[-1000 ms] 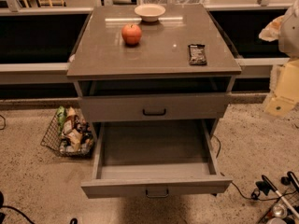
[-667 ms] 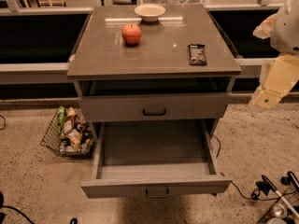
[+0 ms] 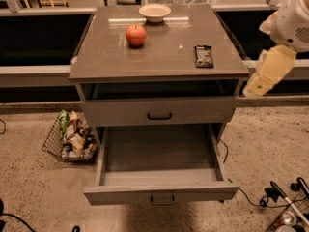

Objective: Place rxbar chocolate into middle drawer

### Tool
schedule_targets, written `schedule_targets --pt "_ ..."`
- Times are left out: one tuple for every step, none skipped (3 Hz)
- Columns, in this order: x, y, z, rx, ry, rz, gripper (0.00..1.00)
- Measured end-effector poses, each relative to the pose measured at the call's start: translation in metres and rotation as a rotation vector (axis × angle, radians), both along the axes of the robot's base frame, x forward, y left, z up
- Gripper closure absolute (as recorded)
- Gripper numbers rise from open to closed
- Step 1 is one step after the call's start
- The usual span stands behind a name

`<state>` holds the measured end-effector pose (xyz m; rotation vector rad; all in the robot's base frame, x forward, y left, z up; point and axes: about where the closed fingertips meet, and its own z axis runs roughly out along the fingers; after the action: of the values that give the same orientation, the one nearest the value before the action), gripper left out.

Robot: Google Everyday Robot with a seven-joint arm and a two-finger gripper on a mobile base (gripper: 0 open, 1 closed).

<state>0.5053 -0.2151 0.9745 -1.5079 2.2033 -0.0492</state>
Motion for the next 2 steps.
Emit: schedule_targets --pt "0.07 -0.011 -0.017 0.106 0.017 -0.136 0.0" --pt "0.138 -0.01 -0.039 0.242 0.074 -0.255 0.0"
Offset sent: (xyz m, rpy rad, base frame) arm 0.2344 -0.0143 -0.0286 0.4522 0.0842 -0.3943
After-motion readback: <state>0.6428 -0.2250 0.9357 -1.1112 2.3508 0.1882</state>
